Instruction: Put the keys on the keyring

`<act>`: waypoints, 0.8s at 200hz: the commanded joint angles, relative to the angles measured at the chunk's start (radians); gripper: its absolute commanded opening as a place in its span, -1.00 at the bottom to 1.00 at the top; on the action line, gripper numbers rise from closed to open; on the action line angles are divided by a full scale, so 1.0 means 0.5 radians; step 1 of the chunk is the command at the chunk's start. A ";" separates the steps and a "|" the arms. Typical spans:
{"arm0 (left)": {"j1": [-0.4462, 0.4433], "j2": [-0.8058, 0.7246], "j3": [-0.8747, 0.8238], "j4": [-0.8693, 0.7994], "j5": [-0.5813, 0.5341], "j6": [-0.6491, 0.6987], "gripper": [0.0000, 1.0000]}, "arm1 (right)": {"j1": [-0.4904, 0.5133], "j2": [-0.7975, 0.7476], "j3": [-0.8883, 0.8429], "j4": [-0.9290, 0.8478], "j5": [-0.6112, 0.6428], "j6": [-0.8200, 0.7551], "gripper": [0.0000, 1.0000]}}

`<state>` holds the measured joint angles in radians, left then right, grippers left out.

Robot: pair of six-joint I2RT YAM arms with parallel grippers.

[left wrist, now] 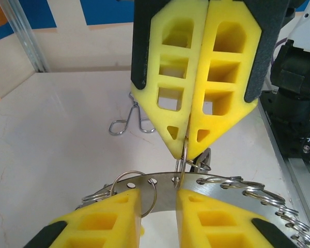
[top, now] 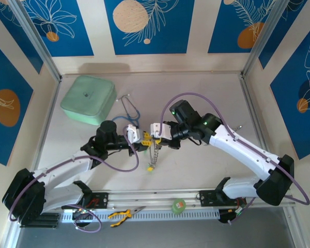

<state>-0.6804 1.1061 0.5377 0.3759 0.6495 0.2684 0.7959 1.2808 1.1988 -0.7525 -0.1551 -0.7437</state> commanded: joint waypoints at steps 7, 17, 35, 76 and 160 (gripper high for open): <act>-0.016 -0.028 0.078 0.014 0.040 0.016 -0.61 | 0.061 0.063 0.129 -0.049 0.012 -0.034 -1.00; -0.014 -0.031 0.080 0.017 0.042 0.018 -0.63 | 0.076 0.085 0.150 -0.061 0.028 -0.036 -1.00; -0.015 -0.034 0.081 0.018 0.042 0.016 -0.64 | 0.100 0.117 0.175 -0.078 0.064 -0.037 -1.00; -0.016 -0.029 0.055 0.122 0.062 -0.046 -0.59 | 0.111 0.135 0.172 -0.042 0.085 -0.010 -1.00; -0.016 -0.044 -0.039 0.340 0.086 -0.149 -1.00 | -0.152 -0.209 -0.260 0.522 -0.380 0.256 -0.44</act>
<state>-0.6815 1.1049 0.5369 0.4007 0.6685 0.2523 0.7933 1.2877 1.1828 -0.6849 -0.1532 -0.7059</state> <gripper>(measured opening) 0.040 0.250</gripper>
